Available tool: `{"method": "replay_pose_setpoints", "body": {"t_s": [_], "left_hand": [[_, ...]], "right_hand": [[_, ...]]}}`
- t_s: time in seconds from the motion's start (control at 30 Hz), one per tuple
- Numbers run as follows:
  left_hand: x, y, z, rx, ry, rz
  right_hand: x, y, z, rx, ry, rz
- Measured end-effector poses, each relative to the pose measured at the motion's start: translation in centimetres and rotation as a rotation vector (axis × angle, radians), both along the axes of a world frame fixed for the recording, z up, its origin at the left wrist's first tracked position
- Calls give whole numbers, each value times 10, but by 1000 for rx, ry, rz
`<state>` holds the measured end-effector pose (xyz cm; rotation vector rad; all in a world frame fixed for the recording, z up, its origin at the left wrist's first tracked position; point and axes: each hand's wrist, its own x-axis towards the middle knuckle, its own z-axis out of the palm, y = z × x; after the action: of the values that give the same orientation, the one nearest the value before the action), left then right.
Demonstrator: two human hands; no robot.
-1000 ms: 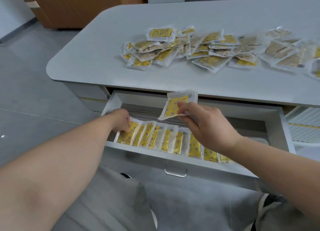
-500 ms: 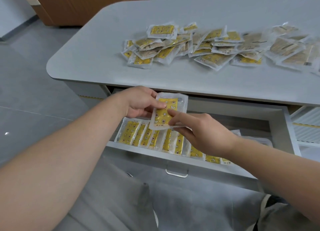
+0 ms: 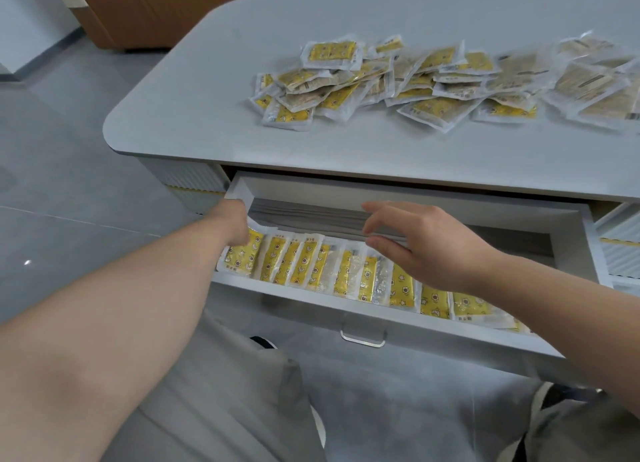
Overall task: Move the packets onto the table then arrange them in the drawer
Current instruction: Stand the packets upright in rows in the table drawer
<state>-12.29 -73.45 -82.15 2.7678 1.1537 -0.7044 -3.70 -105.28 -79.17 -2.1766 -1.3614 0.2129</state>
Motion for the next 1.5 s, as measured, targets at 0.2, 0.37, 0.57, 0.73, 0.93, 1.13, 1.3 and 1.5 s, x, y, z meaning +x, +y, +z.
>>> {"method": "replay_pose_setpoints", "body": {"t_s": [0.2, 0.37, 0.57, 0.73, 0.93, 1.13, 1.3, 1.5], "left_hand": [[5, -16, -15, 286, 141, -217], [5, -18, -14, 259, 218, -213], [14, -34, -13, 111, 345, -168], [31, -47, 15, 67, 424, -196], [59, -72, 76, -175, -60, -105], [76, -129, 110, -57, -490, -418], [97, -182, 105, -110, -746, -658], [142, -245, 100, -127, -741, -935]], "right_hand": [[1, -2, 0, -52, 9, -11], [6, -5, 0, -73, -1, -26], [9, -5, 1, -62, -8, -30], [12, -4, 2, -96, -7, -42], [28, 0, 6, 3, -49, -123], [55, -12, 16, 123, -140, -308], [91, -35, 33, 113, -235, -573], [148, -104, 50, -37, -129, -1068]]}}
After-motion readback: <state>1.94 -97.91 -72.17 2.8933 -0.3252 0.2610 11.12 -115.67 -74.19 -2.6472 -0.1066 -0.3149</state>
